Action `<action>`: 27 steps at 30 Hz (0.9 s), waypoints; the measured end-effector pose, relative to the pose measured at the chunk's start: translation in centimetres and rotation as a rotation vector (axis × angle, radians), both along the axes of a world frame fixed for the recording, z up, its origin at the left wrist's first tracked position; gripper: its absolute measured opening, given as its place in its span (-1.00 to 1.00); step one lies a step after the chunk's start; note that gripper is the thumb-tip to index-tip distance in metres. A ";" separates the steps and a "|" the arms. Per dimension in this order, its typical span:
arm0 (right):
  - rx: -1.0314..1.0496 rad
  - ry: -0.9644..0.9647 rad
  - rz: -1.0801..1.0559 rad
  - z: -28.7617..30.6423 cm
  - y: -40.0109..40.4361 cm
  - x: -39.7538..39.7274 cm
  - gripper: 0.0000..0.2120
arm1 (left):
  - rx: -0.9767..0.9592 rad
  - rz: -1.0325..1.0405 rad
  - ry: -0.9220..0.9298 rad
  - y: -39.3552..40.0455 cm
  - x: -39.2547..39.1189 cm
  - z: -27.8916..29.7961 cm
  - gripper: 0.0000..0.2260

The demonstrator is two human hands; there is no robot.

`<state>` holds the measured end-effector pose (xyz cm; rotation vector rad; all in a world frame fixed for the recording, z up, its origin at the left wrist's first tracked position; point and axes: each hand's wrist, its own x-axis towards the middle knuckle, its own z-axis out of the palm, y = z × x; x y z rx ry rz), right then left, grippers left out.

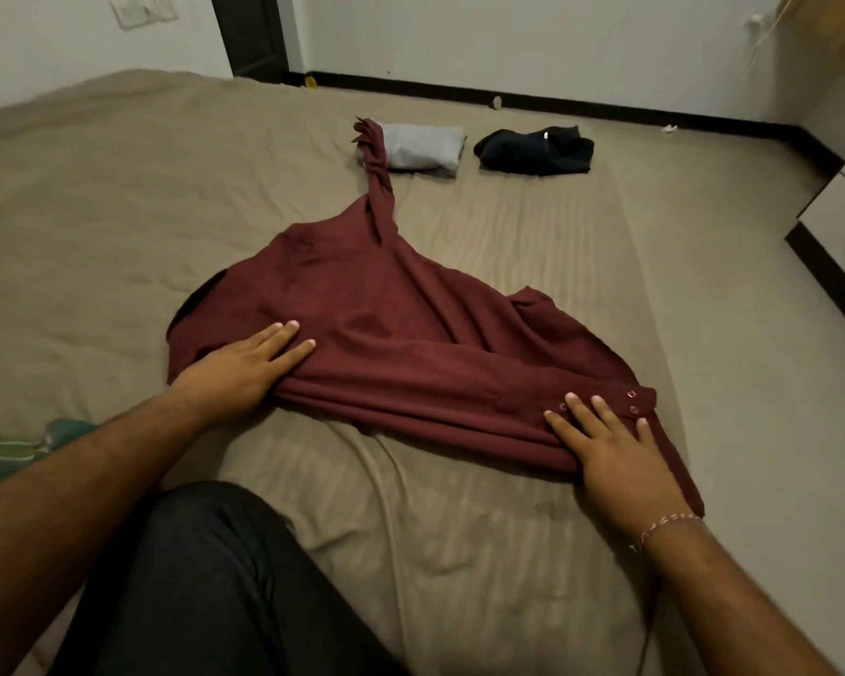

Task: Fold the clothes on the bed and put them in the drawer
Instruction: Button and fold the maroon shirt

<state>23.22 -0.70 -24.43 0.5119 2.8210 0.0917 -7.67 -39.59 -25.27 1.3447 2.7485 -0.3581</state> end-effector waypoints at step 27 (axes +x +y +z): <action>-0.718 0.546 -0.538 3.0 4.8 -14.9 -0.54 | 0.422 0.008 -0.157 14.1 -5.6 7.8 -0.68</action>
